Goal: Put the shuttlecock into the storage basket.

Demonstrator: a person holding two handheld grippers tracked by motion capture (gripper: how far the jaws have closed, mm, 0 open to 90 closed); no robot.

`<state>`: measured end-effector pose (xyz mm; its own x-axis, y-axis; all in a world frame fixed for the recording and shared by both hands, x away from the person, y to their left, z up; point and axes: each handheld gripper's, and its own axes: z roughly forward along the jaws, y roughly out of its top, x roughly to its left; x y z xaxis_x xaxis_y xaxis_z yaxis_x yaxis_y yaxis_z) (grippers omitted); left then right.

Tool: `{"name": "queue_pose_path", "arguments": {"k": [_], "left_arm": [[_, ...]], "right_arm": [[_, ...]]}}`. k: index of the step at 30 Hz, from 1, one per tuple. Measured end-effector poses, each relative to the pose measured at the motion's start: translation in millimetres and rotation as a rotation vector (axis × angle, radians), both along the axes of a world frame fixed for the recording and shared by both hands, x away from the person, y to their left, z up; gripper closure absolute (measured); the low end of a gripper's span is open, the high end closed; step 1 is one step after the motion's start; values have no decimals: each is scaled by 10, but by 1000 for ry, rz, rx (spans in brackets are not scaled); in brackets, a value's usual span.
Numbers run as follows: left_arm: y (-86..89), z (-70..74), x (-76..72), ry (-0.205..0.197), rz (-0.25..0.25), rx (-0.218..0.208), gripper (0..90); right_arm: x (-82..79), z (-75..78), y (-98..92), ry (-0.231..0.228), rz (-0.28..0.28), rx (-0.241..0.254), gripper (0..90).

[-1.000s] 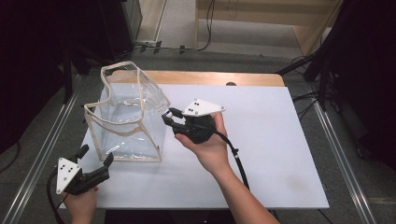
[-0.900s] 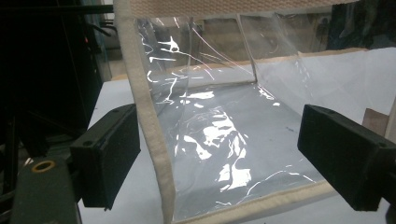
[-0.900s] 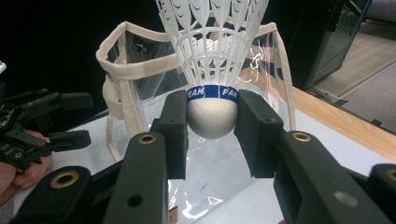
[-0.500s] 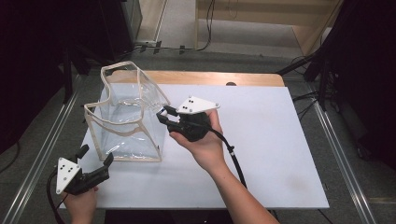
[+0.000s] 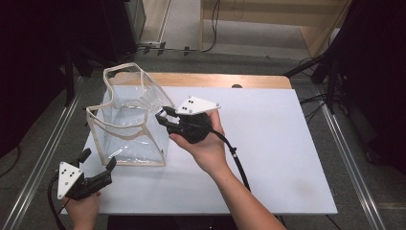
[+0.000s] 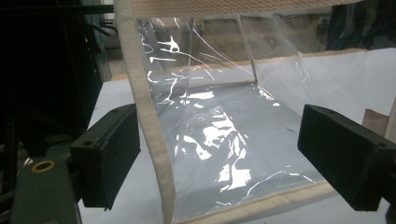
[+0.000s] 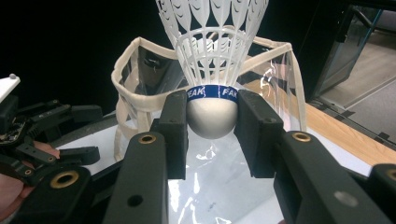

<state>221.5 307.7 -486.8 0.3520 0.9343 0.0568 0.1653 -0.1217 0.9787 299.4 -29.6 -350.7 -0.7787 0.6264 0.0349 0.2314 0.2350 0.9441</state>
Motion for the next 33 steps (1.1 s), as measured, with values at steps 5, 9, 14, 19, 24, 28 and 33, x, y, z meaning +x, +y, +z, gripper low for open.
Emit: {"name": "queue_pose_path", "arguments": {"k": [5,9,14,19,24,28,33], "left_arm": [[0,0,0,-1,0,0,137],[1,0,0,-1,-1,-3,137],[1,0,1,-1,-1,-4,137],[3,0,1,-1,0,-4,137],[3,0,2,-1,0,-6,137],[5,1,1,-1,-1,-4,137],[7,2,1,0,-2,-2,137]], "right_arm": [[2,19,49,-3,8,1,631],[3,32,89,-5,15,5,630],[10,38,126,-6,23,8,631],[10,48,162,-7,29,9,630],[8,70,199,-8,39,13,630],[11,86,227,-14,39,14,630],[14,101,275,-19,46,19,630]]}}
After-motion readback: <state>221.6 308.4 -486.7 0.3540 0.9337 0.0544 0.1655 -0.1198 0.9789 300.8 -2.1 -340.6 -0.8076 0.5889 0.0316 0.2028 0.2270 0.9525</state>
